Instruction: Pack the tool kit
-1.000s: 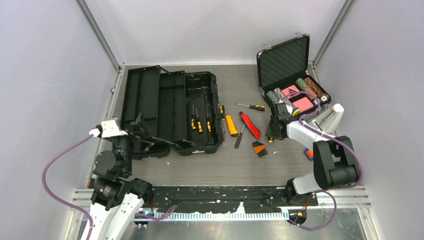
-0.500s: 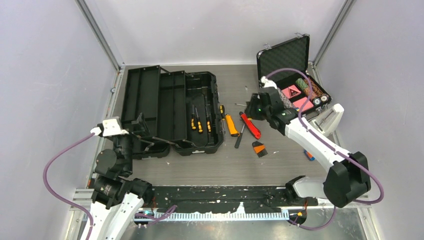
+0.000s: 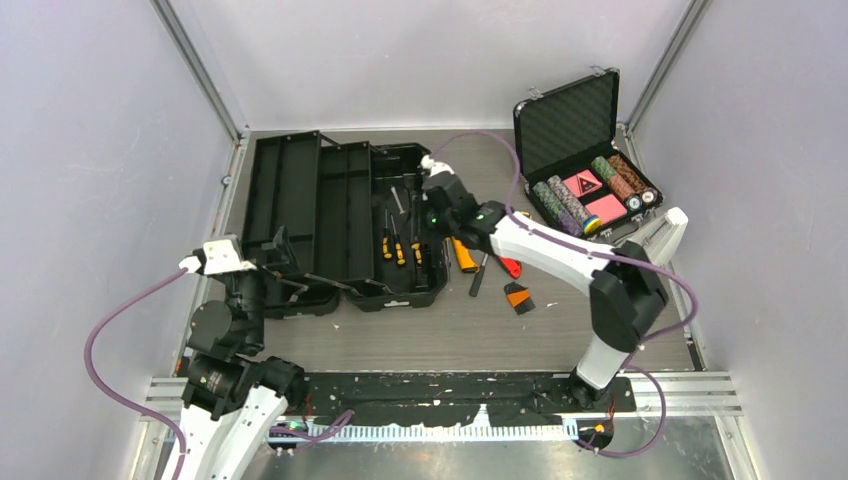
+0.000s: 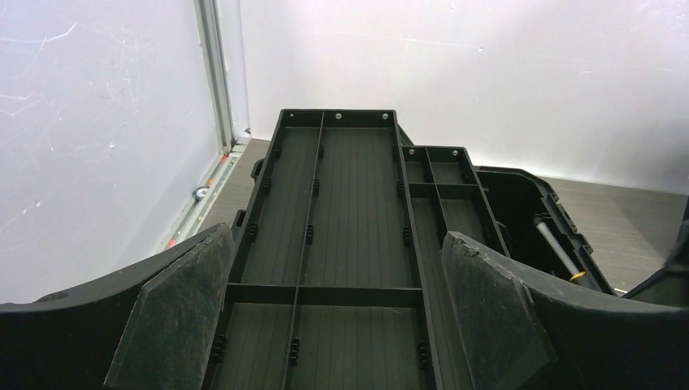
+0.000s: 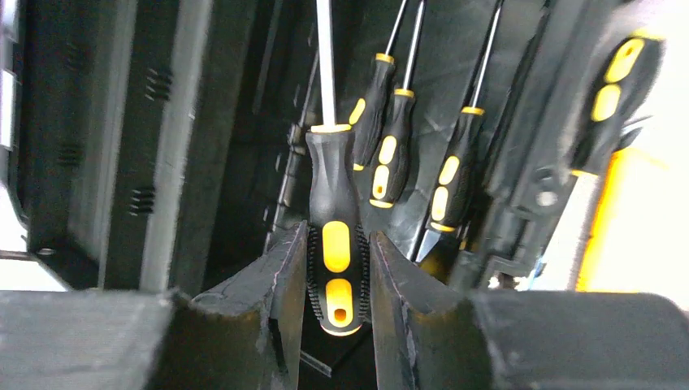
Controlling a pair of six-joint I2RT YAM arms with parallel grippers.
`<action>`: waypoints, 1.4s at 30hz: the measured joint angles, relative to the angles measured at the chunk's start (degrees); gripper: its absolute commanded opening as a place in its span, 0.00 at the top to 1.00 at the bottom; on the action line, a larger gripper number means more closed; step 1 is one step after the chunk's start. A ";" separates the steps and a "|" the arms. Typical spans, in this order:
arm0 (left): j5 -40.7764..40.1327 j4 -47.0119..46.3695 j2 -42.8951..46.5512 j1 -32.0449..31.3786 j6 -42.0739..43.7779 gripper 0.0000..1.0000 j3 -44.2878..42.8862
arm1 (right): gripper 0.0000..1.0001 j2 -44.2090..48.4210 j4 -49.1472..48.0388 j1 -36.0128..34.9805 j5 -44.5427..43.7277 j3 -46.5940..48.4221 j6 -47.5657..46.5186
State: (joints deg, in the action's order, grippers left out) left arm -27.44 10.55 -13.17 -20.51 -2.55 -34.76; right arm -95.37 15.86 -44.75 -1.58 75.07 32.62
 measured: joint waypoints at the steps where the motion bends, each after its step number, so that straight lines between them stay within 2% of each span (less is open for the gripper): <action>1: 0.02 0.00 0.07 0.00 -0.02 0.00 0.00 | 0.82 -1.62 0.22 -0.74 -0.07 0.37 0.39; 2: 0.02 0.02 0.13 0.00 -0.02 0.00 0.00 | 0.80 -2.78 0.35 -1.22 -0.07 0.50 0.63; 6: 0.02 0.00 0.57 0.00 -0.04 0.00 0.00 | 0.56 -6.78 1.66 -2.40 -0.39 0.57 1.90; 8: 0.02 0.00 0.59 0.00 -0.04 0.00 0.00 | 0.50 -7.43 1.64 -2.58 -0.17 0.63 2.71; 17: 0.11 0.00 0.55 0.00 -0.20 0.00 0.00 | 0.39 -5.14 2.34 -2.84 -2.38 1.68 -1.40; 24: 0.26 0.00 0.55 0.00 -0.22 0.00 0.00 | 0.33 2.05 1.05 -0.52 -3.04 1.68 -12.31; 27: 0.26 0.02 0.52 0.00 -0.20 0.00 0.00 | 0.24 4.20 -0.22 1.62 -3.72 1.66 -19.28; 32: 0.26 0.00 0.55 0.00 -0.22 0.00 0.00 | 0.21 6.03 -0.20 9.66 -0.96 1.64 -27.47; 38: 0.55 0.02 0.57 -0.11 -0.22 0.01 0.00 | 0.21 4.85 1.20 26.80 7.13 1.55 -36.02; 42: 0.63 0.02 0.90 -0.11 -0.24 0.01 0.00 | 0.24 -0.09 4.59 31.12 10.08 2.58 -43.36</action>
State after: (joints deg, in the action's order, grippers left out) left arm -26.81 10.57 -12.27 -20.62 -2.79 -34.76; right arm -95.46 20.45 -13.63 8.49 77.65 -10.74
